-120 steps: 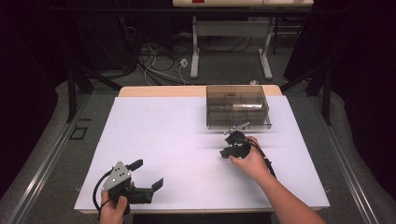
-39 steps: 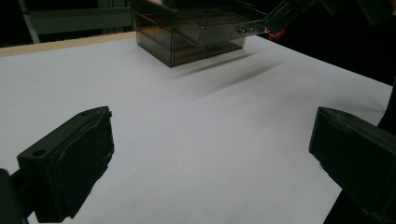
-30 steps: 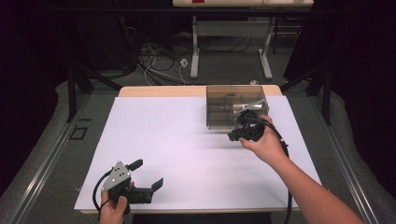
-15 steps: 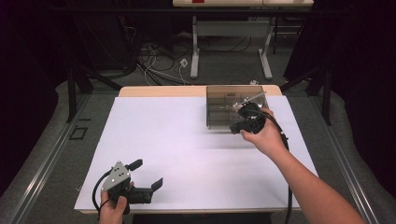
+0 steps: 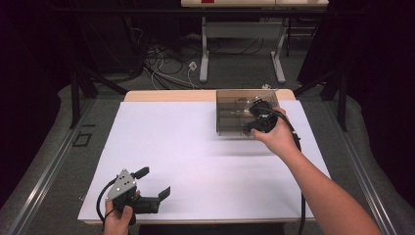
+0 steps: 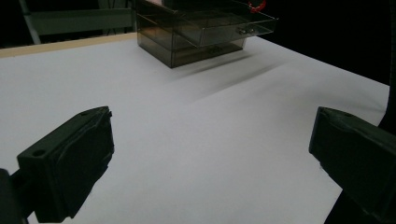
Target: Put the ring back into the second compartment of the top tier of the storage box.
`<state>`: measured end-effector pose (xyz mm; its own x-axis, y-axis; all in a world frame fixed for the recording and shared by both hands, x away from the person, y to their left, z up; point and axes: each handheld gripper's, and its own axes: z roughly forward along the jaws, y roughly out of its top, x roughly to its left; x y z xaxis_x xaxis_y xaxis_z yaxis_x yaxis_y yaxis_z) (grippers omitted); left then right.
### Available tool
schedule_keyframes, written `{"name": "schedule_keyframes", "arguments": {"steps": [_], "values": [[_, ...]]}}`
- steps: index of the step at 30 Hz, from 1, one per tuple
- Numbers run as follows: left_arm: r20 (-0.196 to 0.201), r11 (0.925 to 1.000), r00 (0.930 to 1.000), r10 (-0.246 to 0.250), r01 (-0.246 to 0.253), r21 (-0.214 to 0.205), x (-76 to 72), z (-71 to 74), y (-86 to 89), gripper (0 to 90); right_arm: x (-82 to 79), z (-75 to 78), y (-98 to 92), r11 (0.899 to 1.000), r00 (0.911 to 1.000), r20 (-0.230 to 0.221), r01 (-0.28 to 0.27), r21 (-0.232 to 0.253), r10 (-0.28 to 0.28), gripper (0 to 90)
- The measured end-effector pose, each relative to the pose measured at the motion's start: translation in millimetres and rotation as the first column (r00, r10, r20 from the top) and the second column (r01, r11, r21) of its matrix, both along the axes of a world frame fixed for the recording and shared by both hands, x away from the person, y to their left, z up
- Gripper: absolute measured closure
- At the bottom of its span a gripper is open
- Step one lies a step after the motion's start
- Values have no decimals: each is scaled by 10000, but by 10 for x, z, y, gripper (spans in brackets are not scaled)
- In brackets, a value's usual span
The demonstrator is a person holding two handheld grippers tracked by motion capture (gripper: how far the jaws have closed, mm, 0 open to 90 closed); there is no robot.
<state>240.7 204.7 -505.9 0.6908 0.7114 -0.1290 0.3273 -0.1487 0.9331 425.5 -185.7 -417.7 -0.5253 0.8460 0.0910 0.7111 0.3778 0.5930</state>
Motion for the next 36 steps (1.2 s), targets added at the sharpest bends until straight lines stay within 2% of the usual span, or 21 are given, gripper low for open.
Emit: {"name": "schedule_keyframes", "arguments": {"steps": [6,7,9,11,33,36], "values": [[9,10000,10000,-18,18,-3,2,-1,-1,0,62,2,31,9998,10000,53,82,-168,-81,750],[14,10000,10000,-30,30,12,4,-1,0,0,74,-5,40,9999,9999,80,104,-8,-104,750],[-6,10000,10000,-24,24,-12,2,-1,0,0,95,8,46,9997,9999,5,151,-216,-151,749],[-15,10000,10000,-10,10,-18,2,-1,1,0,119,11,52,9995,9998,-5,214,-219,-214,750],[-31,10000,10000,-14,14,-50,6,-3,4,0,325,-67,32,9948,9946,-205,1014,-61,-1015,750],[-15,10000,10000,-3,3,-37,6,-3,7,0,354,-91,33,9938,9937,-94,1116,-5,-1116,750]]}}
